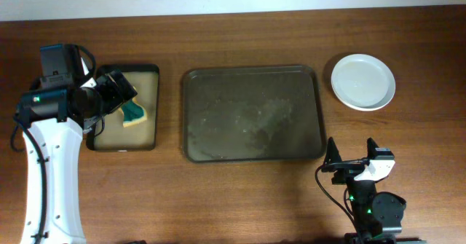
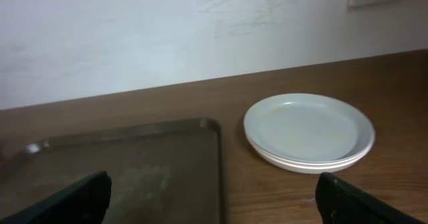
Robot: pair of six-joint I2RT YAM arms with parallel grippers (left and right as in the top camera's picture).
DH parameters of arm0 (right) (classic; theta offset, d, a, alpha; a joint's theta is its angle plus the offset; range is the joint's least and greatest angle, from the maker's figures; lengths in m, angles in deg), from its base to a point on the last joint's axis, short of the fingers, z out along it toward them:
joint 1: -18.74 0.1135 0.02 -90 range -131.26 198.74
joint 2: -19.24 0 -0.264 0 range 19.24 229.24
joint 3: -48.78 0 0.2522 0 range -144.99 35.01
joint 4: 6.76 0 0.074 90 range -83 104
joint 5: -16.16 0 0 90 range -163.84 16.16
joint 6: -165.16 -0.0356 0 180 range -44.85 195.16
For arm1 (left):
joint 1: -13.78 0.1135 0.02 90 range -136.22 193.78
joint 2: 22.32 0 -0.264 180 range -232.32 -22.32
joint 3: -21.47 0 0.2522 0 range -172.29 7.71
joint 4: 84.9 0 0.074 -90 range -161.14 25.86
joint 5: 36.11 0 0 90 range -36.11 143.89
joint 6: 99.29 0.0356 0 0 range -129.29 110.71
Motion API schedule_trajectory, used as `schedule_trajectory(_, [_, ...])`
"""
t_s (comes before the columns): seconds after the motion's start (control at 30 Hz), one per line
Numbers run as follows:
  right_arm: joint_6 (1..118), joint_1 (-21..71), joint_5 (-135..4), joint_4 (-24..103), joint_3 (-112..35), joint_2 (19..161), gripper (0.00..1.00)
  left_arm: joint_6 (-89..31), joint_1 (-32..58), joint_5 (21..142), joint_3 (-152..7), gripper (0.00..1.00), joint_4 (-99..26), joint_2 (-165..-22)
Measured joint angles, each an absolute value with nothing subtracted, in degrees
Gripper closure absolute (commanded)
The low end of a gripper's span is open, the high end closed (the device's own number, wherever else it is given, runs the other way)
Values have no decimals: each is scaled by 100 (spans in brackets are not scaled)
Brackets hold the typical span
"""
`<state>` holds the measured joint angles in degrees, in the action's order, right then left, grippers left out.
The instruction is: Clean dirty plates on tray and stack at the side
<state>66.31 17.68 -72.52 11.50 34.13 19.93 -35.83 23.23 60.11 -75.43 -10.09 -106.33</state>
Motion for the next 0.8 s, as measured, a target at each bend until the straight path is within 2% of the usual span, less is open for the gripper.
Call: schedule_trajectory(0.8, [6767,1768,-7385,1160,3413,1993,2,-3583,2323,6011,-7545,1,-1009,-10633])
